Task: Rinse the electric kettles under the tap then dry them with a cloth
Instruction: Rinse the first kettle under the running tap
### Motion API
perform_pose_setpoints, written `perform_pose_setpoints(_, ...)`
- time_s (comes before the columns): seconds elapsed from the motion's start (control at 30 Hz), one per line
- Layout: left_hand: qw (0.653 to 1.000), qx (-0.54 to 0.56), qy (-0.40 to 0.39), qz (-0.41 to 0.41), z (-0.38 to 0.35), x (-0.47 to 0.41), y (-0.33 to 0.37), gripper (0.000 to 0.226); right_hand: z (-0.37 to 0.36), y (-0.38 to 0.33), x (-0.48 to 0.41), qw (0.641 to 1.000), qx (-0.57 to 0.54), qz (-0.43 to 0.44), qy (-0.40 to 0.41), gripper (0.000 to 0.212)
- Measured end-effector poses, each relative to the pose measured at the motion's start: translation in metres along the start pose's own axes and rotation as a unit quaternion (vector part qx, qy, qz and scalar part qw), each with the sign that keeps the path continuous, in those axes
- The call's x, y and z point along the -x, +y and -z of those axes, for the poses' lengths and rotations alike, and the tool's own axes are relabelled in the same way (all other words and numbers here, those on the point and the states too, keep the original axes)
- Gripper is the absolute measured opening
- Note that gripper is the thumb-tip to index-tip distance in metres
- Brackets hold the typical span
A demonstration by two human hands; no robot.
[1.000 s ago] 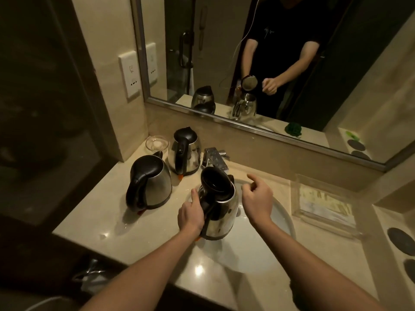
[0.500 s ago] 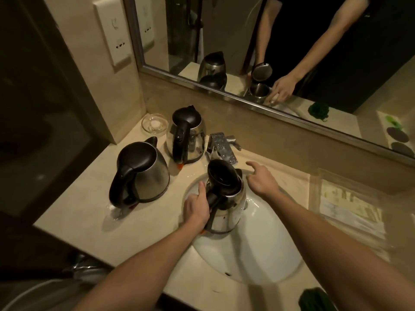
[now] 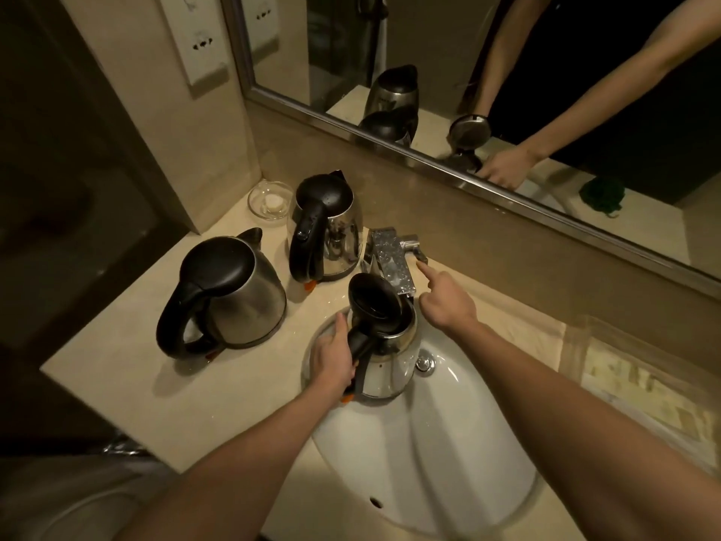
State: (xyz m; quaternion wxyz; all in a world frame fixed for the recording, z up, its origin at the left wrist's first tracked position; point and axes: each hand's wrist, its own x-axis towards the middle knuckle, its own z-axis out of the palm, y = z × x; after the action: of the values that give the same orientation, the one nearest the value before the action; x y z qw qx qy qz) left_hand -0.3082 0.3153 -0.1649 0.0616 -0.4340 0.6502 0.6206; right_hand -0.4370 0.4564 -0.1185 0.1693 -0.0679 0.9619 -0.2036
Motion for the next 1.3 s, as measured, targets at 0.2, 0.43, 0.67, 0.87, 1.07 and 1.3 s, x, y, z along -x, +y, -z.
perform_pose_setpoints(0.2, 0.999, 0.04, -0.013, 0.009, -0.004, -0.005, 0.001, 0.052, 0.009, 0.009, -0.002, 1.0, 0.015, 0.003, -0.001, 0.081)
perform_pose_setpoints(0.43, 0.998, 0.053, -0.012, -0.017, -0.01, -0.005, 0.005, 0.048, 0.01, 0.015, -0.005, 1.0, 0.016, 0.006, 0.004, 0.081)
perform_pose_setpoints(0.67, 0.998, 0.058, -0.013, -0.01, -0.01, -0.008, 0.007, 0.058, 0.013, 0.017, -0.009, 1.0, 0.007, -0.002, 0.007, 0.084)
perform_pose_setpoints(0.87, 0.999, 0.045, -0.015, -0.011, -0.008, -0.009, 0.01, 0.063, 0.013, 0.019, -0.011, 1.0, 0.016, -0.005, 0.012, 0.083)
perform_pose_setpoints(1.07, 0.999, 0.029, -0.017, -0.014, -0.008, -0.009, 0.014, 0.067, 0.015, 0.019, -0.014, 1.0, 0.009, -0.018, 0.007, 0.083)
perform_pose_setpoints(1.3, 0.999, 0.015, -0.017, -0.024, -0.006, -0.008, 0.015, 0.065, -0.001, 0.025, -0.01, 0.998, -0.065, -0.016, -0.024, 0.069)
